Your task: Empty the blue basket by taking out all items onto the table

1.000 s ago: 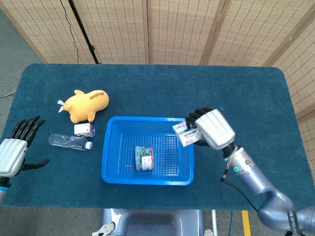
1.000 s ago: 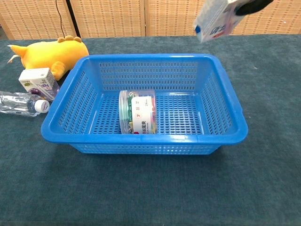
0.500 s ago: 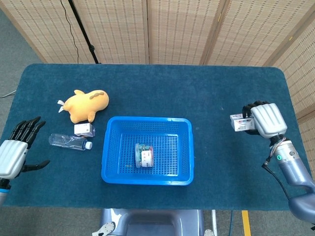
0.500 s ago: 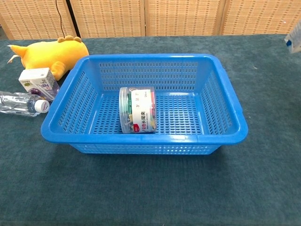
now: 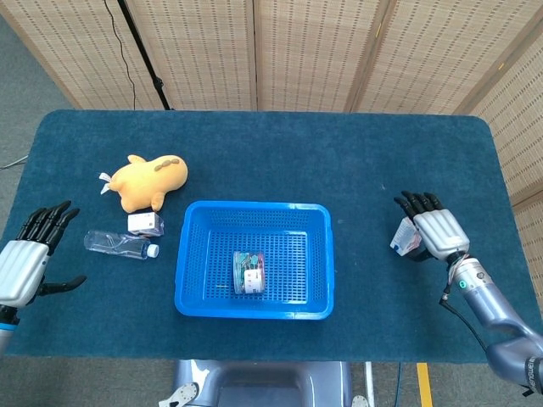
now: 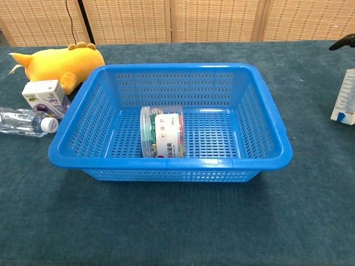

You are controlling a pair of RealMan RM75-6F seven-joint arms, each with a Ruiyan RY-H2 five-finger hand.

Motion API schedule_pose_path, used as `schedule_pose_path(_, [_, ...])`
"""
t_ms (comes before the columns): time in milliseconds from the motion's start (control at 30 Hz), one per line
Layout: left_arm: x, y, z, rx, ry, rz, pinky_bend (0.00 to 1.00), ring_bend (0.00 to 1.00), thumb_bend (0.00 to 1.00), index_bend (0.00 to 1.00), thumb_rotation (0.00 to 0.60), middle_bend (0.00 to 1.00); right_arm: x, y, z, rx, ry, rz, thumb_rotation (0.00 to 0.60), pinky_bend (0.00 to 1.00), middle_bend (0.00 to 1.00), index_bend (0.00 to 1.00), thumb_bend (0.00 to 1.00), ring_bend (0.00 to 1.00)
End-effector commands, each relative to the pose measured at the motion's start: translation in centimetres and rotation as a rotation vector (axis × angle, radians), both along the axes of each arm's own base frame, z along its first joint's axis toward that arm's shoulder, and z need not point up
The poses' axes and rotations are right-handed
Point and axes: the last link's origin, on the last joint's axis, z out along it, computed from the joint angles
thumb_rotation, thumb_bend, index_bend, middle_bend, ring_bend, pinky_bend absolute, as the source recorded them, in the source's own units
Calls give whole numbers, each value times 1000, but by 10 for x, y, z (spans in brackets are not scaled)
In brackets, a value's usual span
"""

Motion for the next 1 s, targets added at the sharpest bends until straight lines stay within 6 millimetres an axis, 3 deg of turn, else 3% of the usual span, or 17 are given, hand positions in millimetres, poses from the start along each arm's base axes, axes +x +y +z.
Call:
schedule_pose_path(33, [0, 0, 1, 1, -1, 0, 0, 0, 60, 0, 600, 0, 45, 12, 25, -30, -110, 56, 600, 0, 0, 0, 0, 0])
schedule_pose_path(233, [1, -2, 0, -5, 0, -7, 0, 0, 59, 0, 600, 0, 98, 32, 36, -7, -196, 122, 600, 0, 0, 0, 0, 0])
schedule_pose_path(300, [1, -2, -1, -9, 2, -10, 0, 0, 59, 0, 600, 0, 118, 38, 32, 39, -230, 141, 600, 0, 0, 0, 0, 0])
schedule_pose_path(367, [2, -2, -2, -13, 5, -13, 0, 0, 59, 0, 600, 0, 148, 43, 14, 134, -262, 194, 600, 0, 0, 0, 0, 0])
schedule_pose_path(700, [-1, 0, 4, -4, -18, -2, 0, 0, 60, 0, 600, 0, 196, 31, -62, 279, -251, 207, 600, 0, 0, 0, 0, 0])
schedule_pose_path(1000, [-4, 3, 9, -2, -41, 6, 0, 0, 59, 0, 600, 0, 220, 37, -101, 327, -260, 197, 600, 0, 0, 0, 0, 0])
